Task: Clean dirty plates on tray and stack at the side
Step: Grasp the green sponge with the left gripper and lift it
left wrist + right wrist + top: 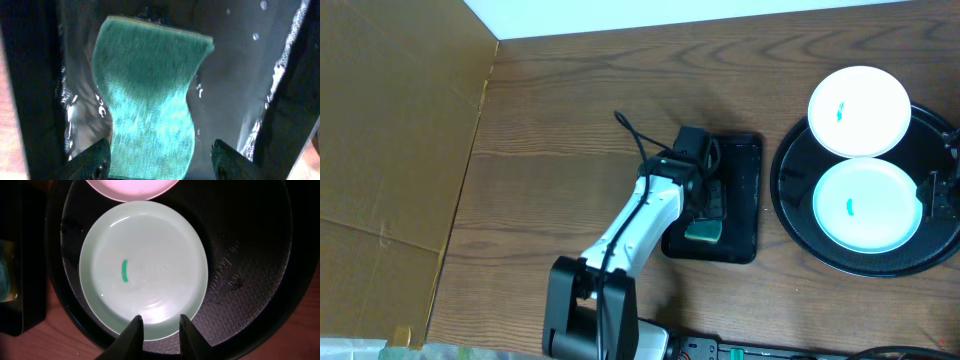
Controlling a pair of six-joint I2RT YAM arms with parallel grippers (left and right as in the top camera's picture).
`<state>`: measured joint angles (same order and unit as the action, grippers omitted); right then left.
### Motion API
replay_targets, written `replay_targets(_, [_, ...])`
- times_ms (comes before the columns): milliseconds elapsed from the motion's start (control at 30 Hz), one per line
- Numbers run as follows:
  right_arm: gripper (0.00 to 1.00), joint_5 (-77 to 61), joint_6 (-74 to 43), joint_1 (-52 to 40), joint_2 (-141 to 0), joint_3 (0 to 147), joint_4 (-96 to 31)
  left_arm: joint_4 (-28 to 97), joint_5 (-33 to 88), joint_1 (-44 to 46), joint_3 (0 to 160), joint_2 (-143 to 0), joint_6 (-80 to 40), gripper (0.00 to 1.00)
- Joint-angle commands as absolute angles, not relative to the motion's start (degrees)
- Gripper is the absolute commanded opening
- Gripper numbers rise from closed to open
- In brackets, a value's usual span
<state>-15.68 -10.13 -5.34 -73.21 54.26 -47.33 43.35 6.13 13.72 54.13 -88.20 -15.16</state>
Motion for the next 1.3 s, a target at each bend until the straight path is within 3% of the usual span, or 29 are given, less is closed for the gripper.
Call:
replay_targets(0, [0.22, -16.1, -10.9, -5.7, -73.3, 54.5, -47.4, 45.5, 6.9, 13.8, 55.1, -87.8, -15.1, 0.65])
replay_targets(133, [0.22, -16.2, -10.9, -5.7, -73.3, 54.5, -47.4, 42.3, 6.2, 13.8, 51.4, -88.9, -15.1, 0.60])
replay_targets(300, [0.22, -16.2, -10.9, -5.7, -73.3, 54.5, -47.4, 34.0, 6.0, 13.8, 46.7, -91.6, -15.1, 0.34])
replay_targets(400, [0.22, -16.2, -10.9, -5.7, -73.3, 54.5, -47.4, 31.6, 6.0, 13.8, 46.3, -93.0, -15.1, 0.25])
replay_targets(467, [0.22, -16.2, -10.9, -5.7, -73.3, 54.5, -47.4, 30.6, 6.0, 13.8, 46.3, -93.9, -15.1, 0.08])
replay_targets(500, [0.22, -16.2, -10.9, -5.7, -73.3, 54.5, -47.4, 30.5, 6.0, 13.8, 46.3, -94.1, -15.1, 0.07])
replay_targets(833, [0.22, -16.2, -10.9, -5.7, -73.3, 54.5, -47.4, 37.9, 6.5, 13.8, 51.9, -89.4, -15.1, 0.08])
replay_targets(900, [0.22, -16.2, -10.9, -5.7, -73.3, 54.5, -47.4, 38.5, 6.4, 13.8, 52.1, -88.4, -15.1, 0.39])
replay_targets(1267, [0.21, -16.2, -10.9, -5.7, -73.3, 54.5, -47.4, 36.1, 6.4, 13.8, 48.3, -90.8, -15.1, 0.44])
